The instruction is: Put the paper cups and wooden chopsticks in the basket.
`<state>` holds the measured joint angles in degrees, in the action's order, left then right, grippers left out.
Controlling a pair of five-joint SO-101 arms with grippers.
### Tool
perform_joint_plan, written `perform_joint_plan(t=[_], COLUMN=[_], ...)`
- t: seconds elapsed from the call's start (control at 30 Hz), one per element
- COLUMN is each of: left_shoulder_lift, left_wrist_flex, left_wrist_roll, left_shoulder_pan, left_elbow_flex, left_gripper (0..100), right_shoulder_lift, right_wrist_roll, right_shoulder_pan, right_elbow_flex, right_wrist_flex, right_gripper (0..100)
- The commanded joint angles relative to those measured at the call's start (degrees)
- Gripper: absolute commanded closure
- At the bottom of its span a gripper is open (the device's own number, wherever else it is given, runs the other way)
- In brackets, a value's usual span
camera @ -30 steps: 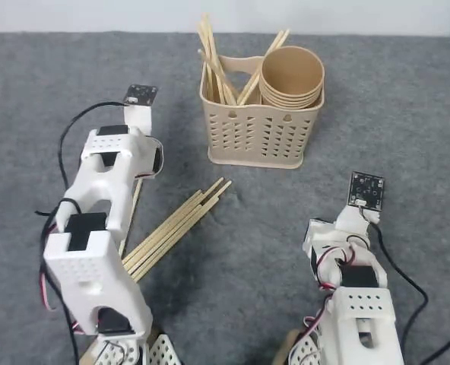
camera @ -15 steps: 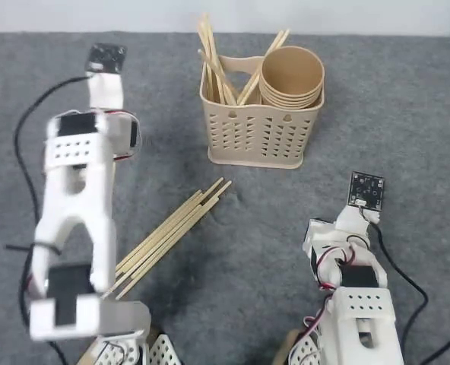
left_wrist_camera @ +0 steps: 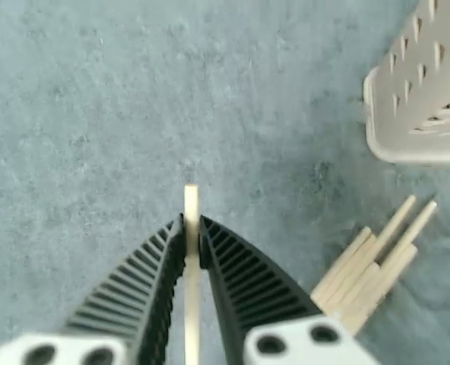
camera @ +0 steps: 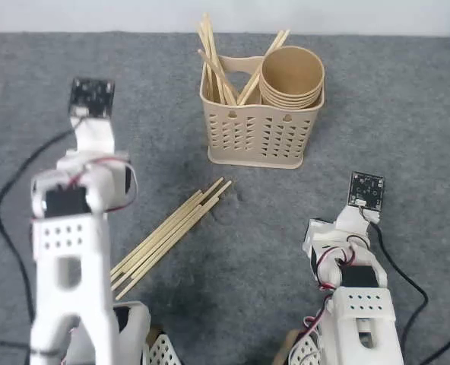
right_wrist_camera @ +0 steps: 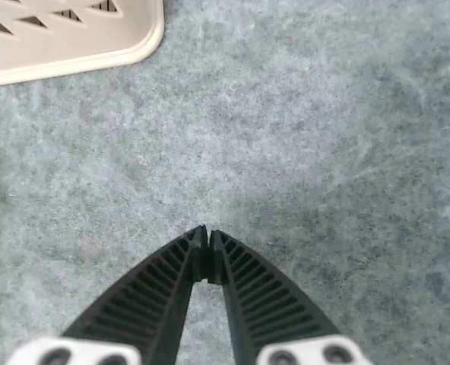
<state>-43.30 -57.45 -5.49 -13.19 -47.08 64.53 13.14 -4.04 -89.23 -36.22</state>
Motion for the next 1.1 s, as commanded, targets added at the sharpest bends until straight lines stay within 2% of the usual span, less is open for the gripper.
perform_joint_plan(t=[0.0,0.3,0.5,0.7,0.9,1.07], left_shoulder_lift=[-11.08,-27.52,-34.37,-35.87,-29.36,-17.32], left_wrist_flex=[10.29,36.31,54.33,71.74,74.55,74.55], left_wrist_roll=[-0.26,-0.26,-0.26,7.91,16.70,17.23], left_shoulder_pan=[0.09,1.05,1.23,8.62,19.96,26.11], left_elbow_flex=[-8.13,-24.13,-27.21,-25.36,-14.11,-1.54], left_gripper=[99,99,99,99,99,99], right_shoulder_lift=[1.45,1.45,1.45,1.45,1.45,1.45], right_wrist_roll=[-1.32,-1.32,-1.32,-1.32,-1.32,-1.32], right_shoulder_pan=[0.57,0.66,0.66,0.66,0.75,0.75], right_elbow_flex=[0.53,0.53,0.53,0.53,0.53,0.53], right_wrist_flex=[1.45,1.45,1.45,1.45,1.45,1.36], right_gripper=[99.0,99.0,99.0,99.0,99.0,99.0])
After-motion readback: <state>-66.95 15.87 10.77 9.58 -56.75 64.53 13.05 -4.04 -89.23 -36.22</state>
